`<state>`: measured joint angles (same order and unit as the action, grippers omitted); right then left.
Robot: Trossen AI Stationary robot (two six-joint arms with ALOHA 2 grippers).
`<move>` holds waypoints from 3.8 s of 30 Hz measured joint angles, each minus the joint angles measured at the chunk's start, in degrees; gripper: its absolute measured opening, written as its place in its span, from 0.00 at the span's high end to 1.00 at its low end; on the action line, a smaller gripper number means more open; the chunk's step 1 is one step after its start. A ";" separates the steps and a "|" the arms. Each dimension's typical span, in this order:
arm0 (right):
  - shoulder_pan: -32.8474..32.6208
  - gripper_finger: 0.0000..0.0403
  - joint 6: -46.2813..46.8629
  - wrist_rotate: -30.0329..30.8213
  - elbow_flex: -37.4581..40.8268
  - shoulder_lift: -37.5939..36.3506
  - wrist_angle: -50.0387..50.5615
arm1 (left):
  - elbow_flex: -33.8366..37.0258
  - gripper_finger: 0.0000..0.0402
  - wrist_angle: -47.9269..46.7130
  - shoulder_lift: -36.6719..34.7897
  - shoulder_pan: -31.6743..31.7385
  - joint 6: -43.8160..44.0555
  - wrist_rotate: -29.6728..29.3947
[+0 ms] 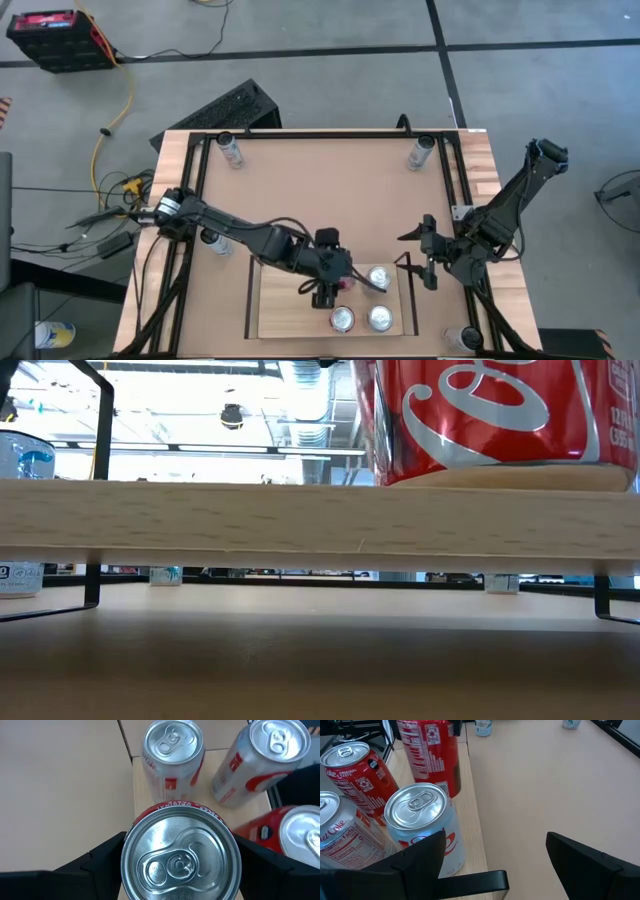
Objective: Place canned beverage on shelf
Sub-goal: Put the red soda can aligned with the other red soda can on the shelf, then adjust the red soda can on the shelf
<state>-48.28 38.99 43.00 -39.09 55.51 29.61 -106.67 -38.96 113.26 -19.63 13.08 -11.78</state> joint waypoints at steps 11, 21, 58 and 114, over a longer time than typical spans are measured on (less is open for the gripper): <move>0.36 0.08 -0.37 -0.33 0.00 0.00 0.02 | 0.07 0.30 0.79 2.68 0.97 0.22 3.59; 0.38 0.08 -0.44 -0.47 0.00 0.00 0.00 | 0.07 0.30 0.57 2.70 0.93 0.22 3.59; 0.06 0.08 -1.49 -1.02 -0.02 -0.02 -0.11 | -0.02 0.29 0.93 5.12 0.49 1.82 5.09; -0.11 0.08 -1.01 -1.07 -0.02 -0.02 -0.08 | -20.64 0.12 -14.58 4.97 -1.27 -1.69 -1.01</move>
<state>-48.39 37.98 41.93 -39.11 55.48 29.53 -127.31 -53.54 118.23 -20.90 11.39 -12.79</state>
